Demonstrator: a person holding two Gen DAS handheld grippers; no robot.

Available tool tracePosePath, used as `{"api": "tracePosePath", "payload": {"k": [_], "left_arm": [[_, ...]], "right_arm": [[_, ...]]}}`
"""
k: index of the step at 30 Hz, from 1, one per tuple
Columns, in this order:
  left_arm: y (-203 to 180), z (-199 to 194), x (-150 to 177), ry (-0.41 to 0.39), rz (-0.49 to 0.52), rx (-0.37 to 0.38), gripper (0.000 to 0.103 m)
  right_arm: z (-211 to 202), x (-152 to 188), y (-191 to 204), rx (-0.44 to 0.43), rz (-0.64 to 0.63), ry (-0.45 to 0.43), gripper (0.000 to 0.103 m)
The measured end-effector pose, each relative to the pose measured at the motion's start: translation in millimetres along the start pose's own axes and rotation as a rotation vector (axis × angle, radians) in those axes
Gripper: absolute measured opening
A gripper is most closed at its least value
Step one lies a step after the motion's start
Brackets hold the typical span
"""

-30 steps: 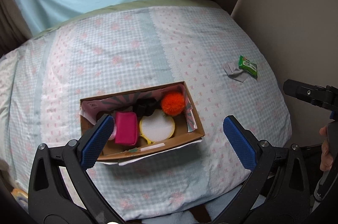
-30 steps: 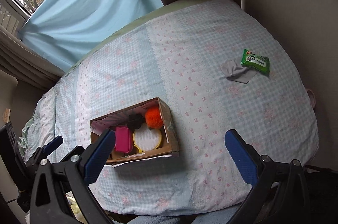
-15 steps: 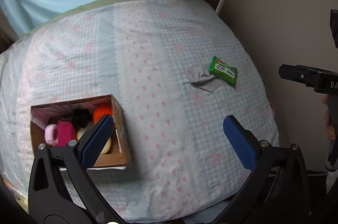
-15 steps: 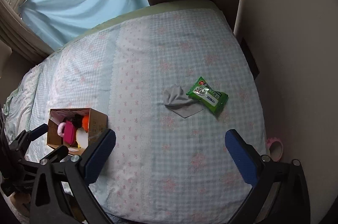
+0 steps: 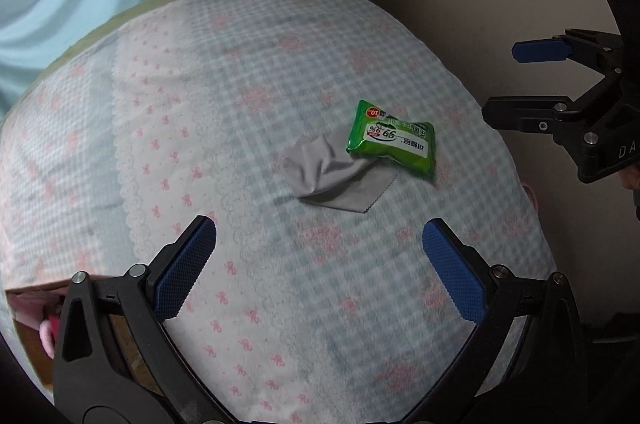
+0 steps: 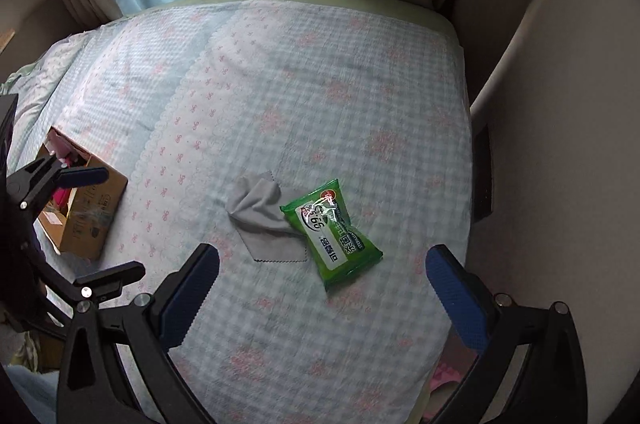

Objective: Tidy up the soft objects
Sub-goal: 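Move both tools back toward the grey cloth and green wipe pack, then grasp the grey cloth with the left tool while the right tool grasps the green wipe pack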

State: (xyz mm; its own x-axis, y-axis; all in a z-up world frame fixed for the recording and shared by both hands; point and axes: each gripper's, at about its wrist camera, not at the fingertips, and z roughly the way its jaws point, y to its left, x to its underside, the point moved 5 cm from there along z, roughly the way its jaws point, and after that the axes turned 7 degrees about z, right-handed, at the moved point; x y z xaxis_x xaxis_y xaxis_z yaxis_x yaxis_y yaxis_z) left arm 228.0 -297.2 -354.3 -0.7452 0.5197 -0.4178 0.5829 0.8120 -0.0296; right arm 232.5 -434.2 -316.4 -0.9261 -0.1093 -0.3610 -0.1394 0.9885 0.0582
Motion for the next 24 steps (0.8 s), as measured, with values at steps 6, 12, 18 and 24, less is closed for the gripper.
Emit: {"api": "tracePosePath", "payload": {"k": [6,12,18,24], "left_arm": [[-2.9,72.9,-12.9,0.006,0.082,-0.008,0.102],[-6.9,140.5,-9.7,0.059,0.179,-0.004,0.095],[-11.3,177.4,-4.9,0.063,0.273,-0.003,0.089],[-15.0,186.4,-10.4,0.038,0.297,0.043,0.077]], "right_arm": [[57.3,0.2,-11.6,-0.055,-0.115,0.011,0.103],[116.9,6.3,-9.9,-0.083,-0.235,0.046,0.102],[157.4,14.0,-11.0,-0.093,-0.303,0.093,0.085],[171.4,18.3,-7.7,-0.092,-0.353,0.114,0.073]]}}
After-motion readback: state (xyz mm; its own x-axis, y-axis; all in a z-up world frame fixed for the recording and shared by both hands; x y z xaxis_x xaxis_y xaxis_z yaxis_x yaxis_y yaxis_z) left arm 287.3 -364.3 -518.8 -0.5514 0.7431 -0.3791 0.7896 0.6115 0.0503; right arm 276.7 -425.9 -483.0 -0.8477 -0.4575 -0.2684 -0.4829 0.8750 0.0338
